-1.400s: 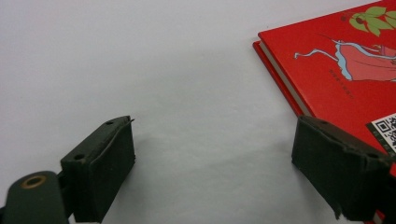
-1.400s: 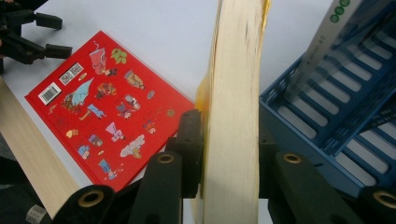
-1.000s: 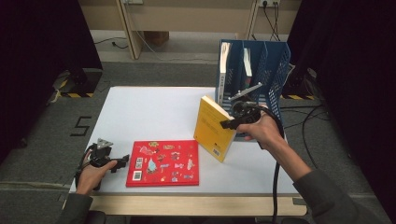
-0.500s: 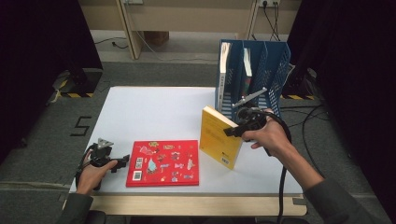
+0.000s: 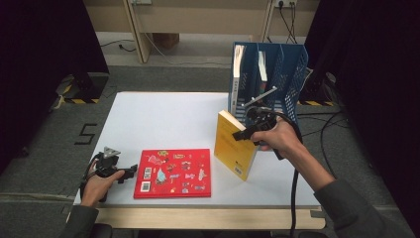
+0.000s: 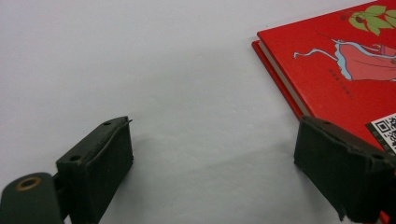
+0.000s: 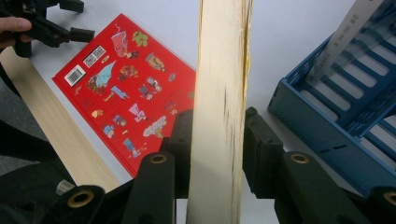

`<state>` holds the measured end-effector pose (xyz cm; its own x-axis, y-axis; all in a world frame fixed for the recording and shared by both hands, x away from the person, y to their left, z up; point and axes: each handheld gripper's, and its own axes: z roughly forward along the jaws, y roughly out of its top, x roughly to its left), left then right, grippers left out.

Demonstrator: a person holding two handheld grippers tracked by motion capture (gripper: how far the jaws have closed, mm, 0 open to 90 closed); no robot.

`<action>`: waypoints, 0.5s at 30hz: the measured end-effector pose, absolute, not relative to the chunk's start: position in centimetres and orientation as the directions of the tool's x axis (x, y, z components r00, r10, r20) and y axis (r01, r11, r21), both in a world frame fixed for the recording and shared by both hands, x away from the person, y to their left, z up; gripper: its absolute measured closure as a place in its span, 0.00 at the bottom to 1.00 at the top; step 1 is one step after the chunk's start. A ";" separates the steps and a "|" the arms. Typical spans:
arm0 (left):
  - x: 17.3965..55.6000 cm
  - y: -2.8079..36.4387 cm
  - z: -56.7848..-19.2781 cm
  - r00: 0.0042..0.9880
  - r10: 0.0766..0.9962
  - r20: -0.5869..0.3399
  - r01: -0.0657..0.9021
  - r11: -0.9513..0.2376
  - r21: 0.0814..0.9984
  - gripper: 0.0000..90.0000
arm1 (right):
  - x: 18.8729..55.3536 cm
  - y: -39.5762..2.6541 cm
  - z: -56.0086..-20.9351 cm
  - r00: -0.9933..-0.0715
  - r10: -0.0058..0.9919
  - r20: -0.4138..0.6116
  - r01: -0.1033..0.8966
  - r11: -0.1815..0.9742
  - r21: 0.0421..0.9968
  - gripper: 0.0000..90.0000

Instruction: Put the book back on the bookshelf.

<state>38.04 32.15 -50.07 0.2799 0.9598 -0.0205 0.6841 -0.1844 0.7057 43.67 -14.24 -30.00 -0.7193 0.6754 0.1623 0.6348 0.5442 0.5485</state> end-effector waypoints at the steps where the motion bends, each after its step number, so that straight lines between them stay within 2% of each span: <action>1: 38.0 32.1 -50.1 0.280 0.960 -0.021 0.684 -0.184 0.706 0.12 | 43.7 -14.2 -30.0 -0.718 0.677 0.162 0.637 0.544 0.546 0.76; 15: 38.0 32.2 -50.1 0.281 0.960 -0.021 0.684 -0.184 0.706 0.12 | 45.0 -12.8 -30.5 -0.716 0.683 0.144 0.645 0.568 0.512 0.78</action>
